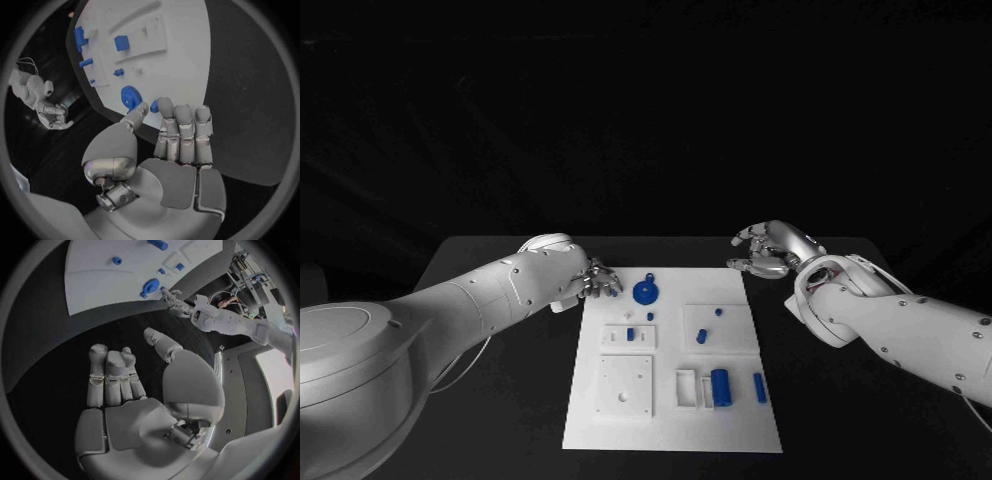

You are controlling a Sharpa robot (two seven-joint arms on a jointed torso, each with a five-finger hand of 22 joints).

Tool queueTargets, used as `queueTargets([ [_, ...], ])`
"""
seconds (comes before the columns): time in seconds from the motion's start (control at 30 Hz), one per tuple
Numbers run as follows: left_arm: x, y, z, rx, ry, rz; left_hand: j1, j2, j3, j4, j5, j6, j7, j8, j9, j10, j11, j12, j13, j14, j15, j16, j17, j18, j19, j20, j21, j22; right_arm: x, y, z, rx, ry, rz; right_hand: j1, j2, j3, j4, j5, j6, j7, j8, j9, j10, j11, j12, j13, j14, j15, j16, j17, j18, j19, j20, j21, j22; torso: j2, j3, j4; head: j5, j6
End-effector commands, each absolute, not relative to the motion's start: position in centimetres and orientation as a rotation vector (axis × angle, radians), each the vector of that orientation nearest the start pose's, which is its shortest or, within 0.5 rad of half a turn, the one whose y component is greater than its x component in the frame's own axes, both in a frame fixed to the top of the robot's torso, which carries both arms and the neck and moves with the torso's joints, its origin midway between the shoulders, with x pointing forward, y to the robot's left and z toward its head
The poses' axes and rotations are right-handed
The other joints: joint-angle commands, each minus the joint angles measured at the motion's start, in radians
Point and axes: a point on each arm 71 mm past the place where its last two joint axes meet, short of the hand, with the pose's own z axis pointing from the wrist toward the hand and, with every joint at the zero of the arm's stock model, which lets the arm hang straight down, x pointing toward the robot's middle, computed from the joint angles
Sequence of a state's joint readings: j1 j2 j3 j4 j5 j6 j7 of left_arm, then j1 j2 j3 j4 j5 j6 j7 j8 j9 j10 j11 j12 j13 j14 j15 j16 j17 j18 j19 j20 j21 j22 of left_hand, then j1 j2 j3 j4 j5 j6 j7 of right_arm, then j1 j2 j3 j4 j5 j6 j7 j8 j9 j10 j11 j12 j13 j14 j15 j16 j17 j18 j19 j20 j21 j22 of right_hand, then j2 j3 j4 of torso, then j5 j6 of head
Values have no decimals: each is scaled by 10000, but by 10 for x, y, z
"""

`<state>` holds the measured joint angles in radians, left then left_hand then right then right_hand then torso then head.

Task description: Assemble the parts on the task board

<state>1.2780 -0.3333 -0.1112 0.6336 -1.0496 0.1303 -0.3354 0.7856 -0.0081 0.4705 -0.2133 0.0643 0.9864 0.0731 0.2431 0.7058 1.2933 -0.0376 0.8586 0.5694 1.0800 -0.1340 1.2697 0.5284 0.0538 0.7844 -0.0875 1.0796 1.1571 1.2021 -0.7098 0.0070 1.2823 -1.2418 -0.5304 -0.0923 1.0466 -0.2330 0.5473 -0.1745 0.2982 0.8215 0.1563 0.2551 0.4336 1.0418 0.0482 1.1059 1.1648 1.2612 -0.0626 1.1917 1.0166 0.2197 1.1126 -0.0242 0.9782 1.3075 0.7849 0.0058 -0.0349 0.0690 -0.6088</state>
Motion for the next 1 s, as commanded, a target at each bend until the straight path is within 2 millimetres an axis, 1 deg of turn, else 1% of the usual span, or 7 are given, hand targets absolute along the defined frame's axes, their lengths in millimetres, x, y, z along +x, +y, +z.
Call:
queueTargets([
  [0.03, 610, 212, -227, -3814, 21379, -2680, 72, 221, 36, -97, 91, 132, 0, -4, 0, 61, -17, -64, -19, 9, -18, 48, -15, -166, -8, -1363, -56, 22, 538, -214, -171, 1829, 14795, 6413, -4, -3, -44, -4, 16, -30, 83, 57, -10, -66, 21, 41, -10, 50, 19, -43, 16, 421, 44, -19, -68, 173, 2, 2, 0, -13, 17],
  [0.3, 611, 212, -227, -3923, 21352, -2803, 488, 708, 96, -494, 150, 276, -32, 74, 2, 123, -47, -45, -25, 53, -40, 85, -34, -182, 46, -1368, -42, 77, 538, -214, -171, 1817, 14827, 6403, 11, 6, -41, -14, 6, -26, 81, 59, -10, -66, 19, 45, -15, 51, 18, -44, 17, 421, 44, -21, -70, 174, 9, 1, -1, -18, 22],
  [0.53, 612, 213, -226, -4060, 21217, -2936, 886, 945, 185, -743, 102, 427, -66, 155, 9, 193, -76, -34, -36, 87, -62, 113, -52, -186, 92, -1383, -37, 122, 539, -214, -171, 1820, 14841, 6391, 16, 10, -41, -17, 1, -20, 80, 63, -8, -67, 18, 47, -18, 51, 17, -45, 17, 421, 43, -21, -71, 174, 3, -4, 14, -18, 14],
  [0.57, 612, 213, -226, -4070, 21200, -2949, 1240, 678, 658, -568, -156, 519, -114, 204, 27, 222, -84, -41, -45, 104, -83, 118, -59, -167, 127, -1400, -59, 107, 539, -214, -171, 1822, 14841, 6389, 16, 10, -41, -18, 0, -19, 80, 63, -8, -67, 18, 47, -18, 50, 17, -45, 17, 421, 43, -21, -71, 174, 5, -7, 16, -24, 14],
  [0.63, 611, 213, -226, -4107, 21151, -3022, 1391, 453, 1200, -214, -142, 644, -118, 273, 50, 285, -135, -49, -59, 156, -90, 139, -72, -204, 220, -1384, -46, 112, 539, -214, -171, 1823, 14843, 6387, 17, 11, -41, -18, -1, -17, 80, 64, -8, -67, 18, 47, -19, 50, 17, -45, 17, 421, 43, -21, -71, 174, 7, -7, 20, -18, 14],
  [0.8, 610, 217, -225, -4389, 20999, -3214, 1471, 343, 1495, -88, -136, 887, -205, 412, 101, 377, -217, -25, -55, 248, -134, 196, -76, -199, 309, -1413, 5, 165, 539, -215, -171, 1830, 14843, 6369, 17, 11, -43, -19, -4, -15, 79, 65, -8, -68, 17, 49, -21, 51, 16, -46, 18, 421, 43, -21, -72, 174, -6, -6, 22, -23, 19],
  [1.0, 603, 223, -222, -4917, 20812, -3758, 1524, 297, 1675, -115, 23, 1074, -285, 493, 104, 493, -289, -9, -61, 371, -191, 241, -89, -182, 412, -1452, 39, 202, 538, -218, -171, 1852, 14851, 6322, 14, 11, -46, -19, -8, -12, 79, 66, -8, -68, 17, 50, -24, 51, 16, -46, 18, 421, 43, -20, -72, 174, -17, 1, 62, -7, 25],
])
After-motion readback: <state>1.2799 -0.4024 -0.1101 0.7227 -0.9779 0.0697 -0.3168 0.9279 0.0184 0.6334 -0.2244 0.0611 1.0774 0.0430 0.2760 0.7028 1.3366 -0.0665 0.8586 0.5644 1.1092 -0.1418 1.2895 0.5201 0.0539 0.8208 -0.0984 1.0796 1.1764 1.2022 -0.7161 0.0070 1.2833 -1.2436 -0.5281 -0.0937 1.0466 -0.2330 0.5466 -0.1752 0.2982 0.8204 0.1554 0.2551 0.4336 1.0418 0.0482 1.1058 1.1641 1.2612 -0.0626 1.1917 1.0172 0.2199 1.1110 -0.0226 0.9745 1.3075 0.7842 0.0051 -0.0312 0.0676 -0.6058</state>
